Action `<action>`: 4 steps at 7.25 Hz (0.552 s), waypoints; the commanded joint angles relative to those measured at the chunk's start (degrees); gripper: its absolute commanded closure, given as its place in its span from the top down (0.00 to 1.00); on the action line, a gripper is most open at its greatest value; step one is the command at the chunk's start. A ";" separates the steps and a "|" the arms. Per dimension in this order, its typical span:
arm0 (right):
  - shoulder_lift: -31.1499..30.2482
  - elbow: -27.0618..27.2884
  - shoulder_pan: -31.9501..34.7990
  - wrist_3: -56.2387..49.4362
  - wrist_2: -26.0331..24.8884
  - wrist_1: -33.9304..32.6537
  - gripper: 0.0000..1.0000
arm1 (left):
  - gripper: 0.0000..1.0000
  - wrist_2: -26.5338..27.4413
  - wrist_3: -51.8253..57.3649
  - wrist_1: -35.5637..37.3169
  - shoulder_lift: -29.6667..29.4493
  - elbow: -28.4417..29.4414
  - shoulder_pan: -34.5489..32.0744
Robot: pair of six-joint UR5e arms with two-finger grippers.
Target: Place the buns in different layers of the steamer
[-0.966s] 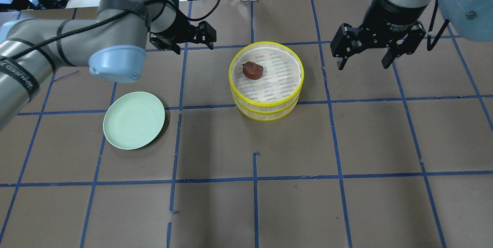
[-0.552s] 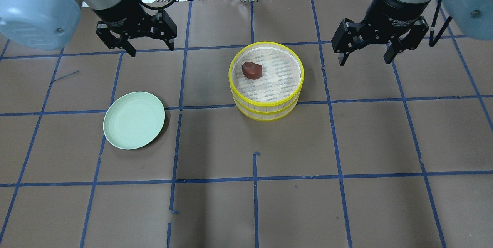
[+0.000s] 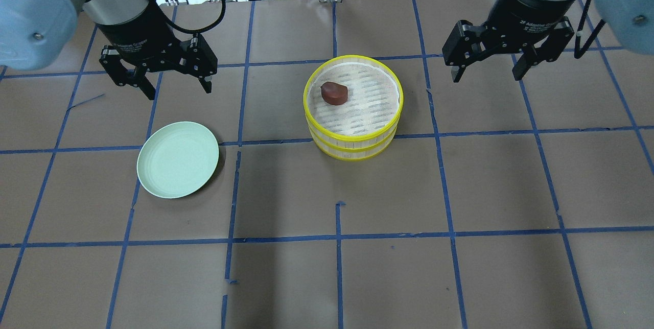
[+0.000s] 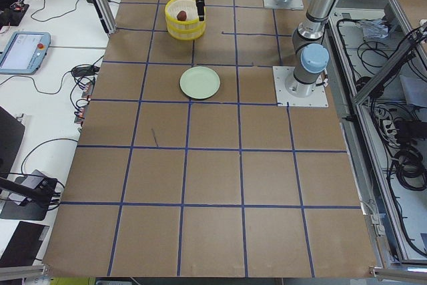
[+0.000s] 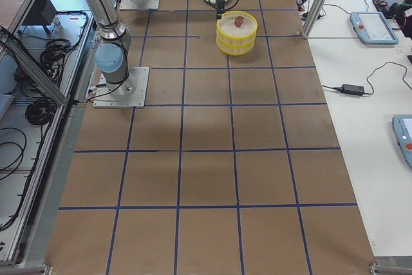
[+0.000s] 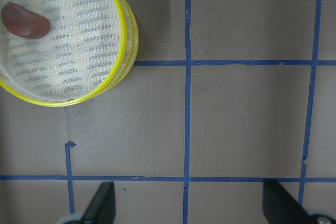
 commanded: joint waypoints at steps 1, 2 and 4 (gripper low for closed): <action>-0.08 0.09 -0.06 0.03 -0.02 -0.02 1.00 | 1.00 0.28 -1.59 -0.83 0.15 -0.12 0.26; -0.08 0.09 -0.15 0.03 -0.02 -0.02 1.00 | 1.00 0.28 -1.24 -0.83 0.24 -0.12 0.26; -0.08 0.09 -0.15 0.12 -0.20 -0.02 1.00 | 1.00 0.28 -0.89 -0.75 0.24 -0.12 0.26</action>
